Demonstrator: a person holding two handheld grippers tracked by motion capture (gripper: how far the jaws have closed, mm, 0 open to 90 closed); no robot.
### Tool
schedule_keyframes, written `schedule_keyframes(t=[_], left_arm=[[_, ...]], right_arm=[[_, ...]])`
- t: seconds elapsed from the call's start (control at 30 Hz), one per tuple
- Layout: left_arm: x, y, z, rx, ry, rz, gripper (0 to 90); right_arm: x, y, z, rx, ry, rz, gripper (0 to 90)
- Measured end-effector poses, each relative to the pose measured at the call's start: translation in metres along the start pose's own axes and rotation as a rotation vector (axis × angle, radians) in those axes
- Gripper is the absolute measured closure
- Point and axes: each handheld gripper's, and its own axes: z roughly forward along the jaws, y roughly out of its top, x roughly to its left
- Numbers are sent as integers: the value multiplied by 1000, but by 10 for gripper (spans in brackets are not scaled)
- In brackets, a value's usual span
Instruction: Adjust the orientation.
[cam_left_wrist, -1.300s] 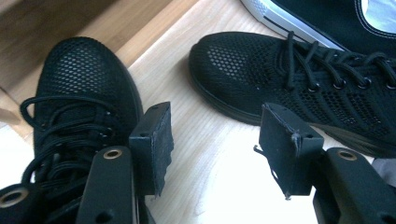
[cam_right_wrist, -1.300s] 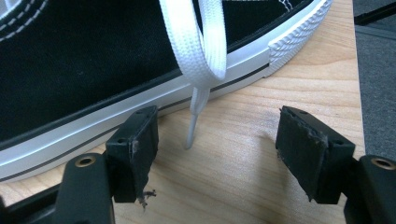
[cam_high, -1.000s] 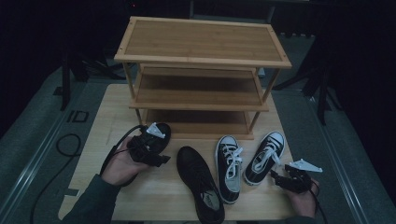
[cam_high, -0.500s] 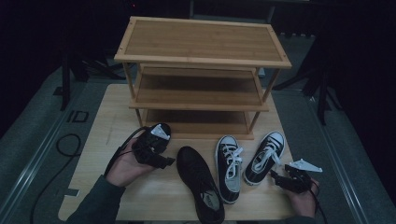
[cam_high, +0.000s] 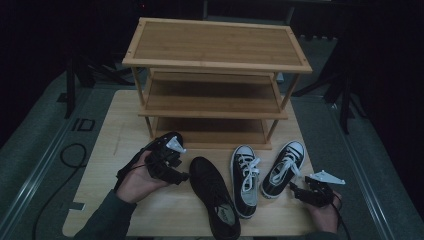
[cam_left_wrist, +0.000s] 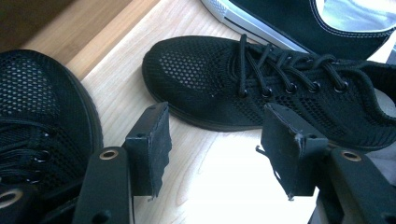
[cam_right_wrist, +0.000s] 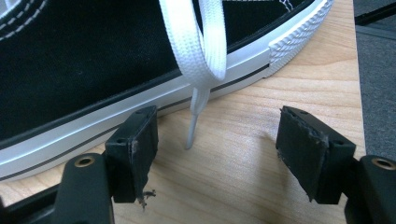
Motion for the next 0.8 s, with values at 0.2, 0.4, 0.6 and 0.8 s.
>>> schedule_keyframes(t=[0.2, 0.4, 0.6, 0.8], left_arm=[[-6, 2, 2, 6, -17, 3, 427], [-12, 5, 6, 18, -21, 13, 427], [-19, 8, 7, 14, -30, 22, 427], [-25, 11, 11, 23, -35, 39, 430]], right_arm=[[0, 0, 0, 0, 0, 1, 292], [0, 0, 0, 0, 1, 1, 291], [0, 0, 0, -1, 2, 2, 291], [0, 0, 0, -1, 5, 0, 288]])
